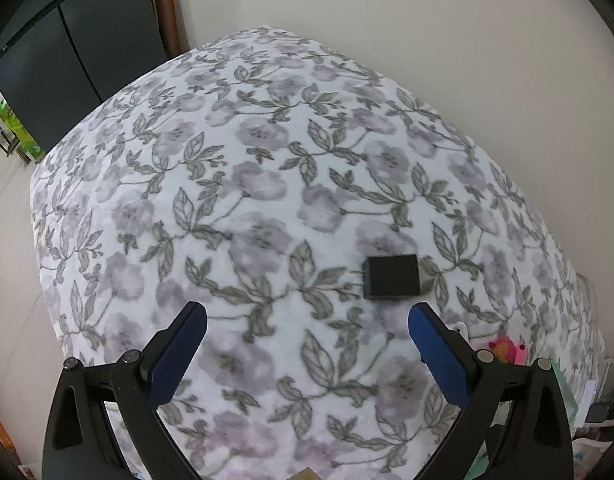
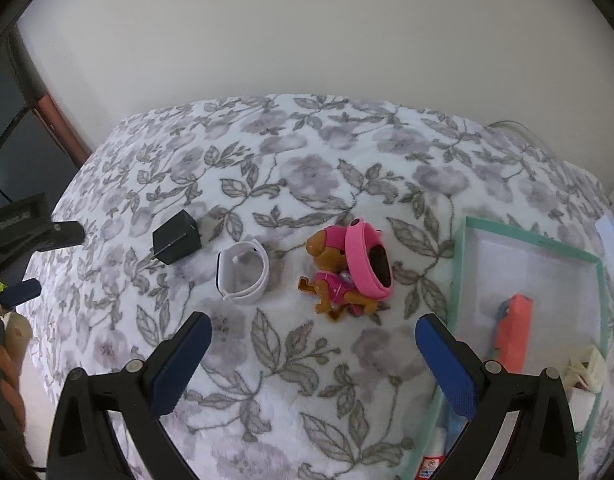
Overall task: Organize rigid objects
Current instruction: 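Move the right tool to the pink-banded toy dog while the left tool moves to the black plug adapter, then grasp the pink band with the right tool while the left tool grasps the black plug adapter, then carry the pink band over the tray with the right tool while the left tool carries the plug adapter, then release the pink band into the tray with the right tool while the left tool releases the plug adapter, then move the right tool to the toy dog figure while the left tool moves to the white smartwatch, then grasp the toy dog figure with the right tool while the left tool grasps the white smartwatch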
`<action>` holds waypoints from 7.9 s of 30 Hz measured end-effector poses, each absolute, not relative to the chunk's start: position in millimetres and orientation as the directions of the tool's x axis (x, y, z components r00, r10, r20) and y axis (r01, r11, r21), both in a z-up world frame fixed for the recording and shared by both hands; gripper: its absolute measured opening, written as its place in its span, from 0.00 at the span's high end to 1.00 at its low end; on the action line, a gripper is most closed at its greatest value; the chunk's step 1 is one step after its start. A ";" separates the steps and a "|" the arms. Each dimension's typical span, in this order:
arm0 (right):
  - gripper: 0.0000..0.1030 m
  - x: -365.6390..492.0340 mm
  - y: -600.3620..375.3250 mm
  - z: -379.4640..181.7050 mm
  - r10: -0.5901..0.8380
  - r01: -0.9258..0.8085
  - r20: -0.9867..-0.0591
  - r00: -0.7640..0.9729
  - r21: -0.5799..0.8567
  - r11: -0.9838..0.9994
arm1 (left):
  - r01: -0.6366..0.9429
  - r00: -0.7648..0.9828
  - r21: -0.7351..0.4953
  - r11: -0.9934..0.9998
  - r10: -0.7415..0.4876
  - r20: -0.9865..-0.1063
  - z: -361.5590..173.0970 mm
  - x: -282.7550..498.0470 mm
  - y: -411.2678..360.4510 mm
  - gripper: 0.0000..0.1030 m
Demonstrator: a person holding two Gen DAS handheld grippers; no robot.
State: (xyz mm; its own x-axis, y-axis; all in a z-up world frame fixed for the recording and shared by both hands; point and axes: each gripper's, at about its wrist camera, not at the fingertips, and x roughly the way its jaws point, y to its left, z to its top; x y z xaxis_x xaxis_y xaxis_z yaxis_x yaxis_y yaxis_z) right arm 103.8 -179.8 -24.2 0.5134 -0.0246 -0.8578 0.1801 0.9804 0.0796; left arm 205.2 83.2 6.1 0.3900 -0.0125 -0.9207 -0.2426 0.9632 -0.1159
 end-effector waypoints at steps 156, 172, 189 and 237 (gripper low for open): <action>0.33 28.3 -340.5 31.4 -0.229 0.470 -0.802 0.551 0.072 0.880 | 0.127 0.431 -0.108 0.986 -0.153 -0.889 17.0 155.5 -107.1 0.12; 0.18 78.5 -253.7 6.6 -0.127 0.322 -0.820 0.558 0.072 0.944 | -0.104 0.421 -0.050 0.993 -0.002 -0.907 4.4 197.1 15.6 0.07; 0.17 124.9 -207.7 -49.8 -0.085 0.273 -0.861 0.502 0.064 0.960 | -0.025 0.327 -0.146 0.989 -0.130 -0.936 -44.0 220.7 3.6 0.06; 0.43 153.0 -199.9 -100.3 -0.161 0.291 -0.854 0.495 -0.012 0.957 | 0.070 0.301 -0.039 0.997 -0.058 -0.952 -109.3 227.9 -44.7 0.38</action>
State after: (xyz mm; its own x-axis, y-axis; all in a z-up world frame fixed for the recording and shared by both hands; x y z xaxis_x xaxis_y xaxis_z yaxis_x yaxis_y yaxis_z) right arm 153.0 -199.9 -100.3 0.4946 -0.1608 -0.8541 0.2910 0.9567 -0.0116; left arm 227.9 -44.7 -109.3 0.3005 -0.0581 -0.9520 0.0701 0.9968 -0.0387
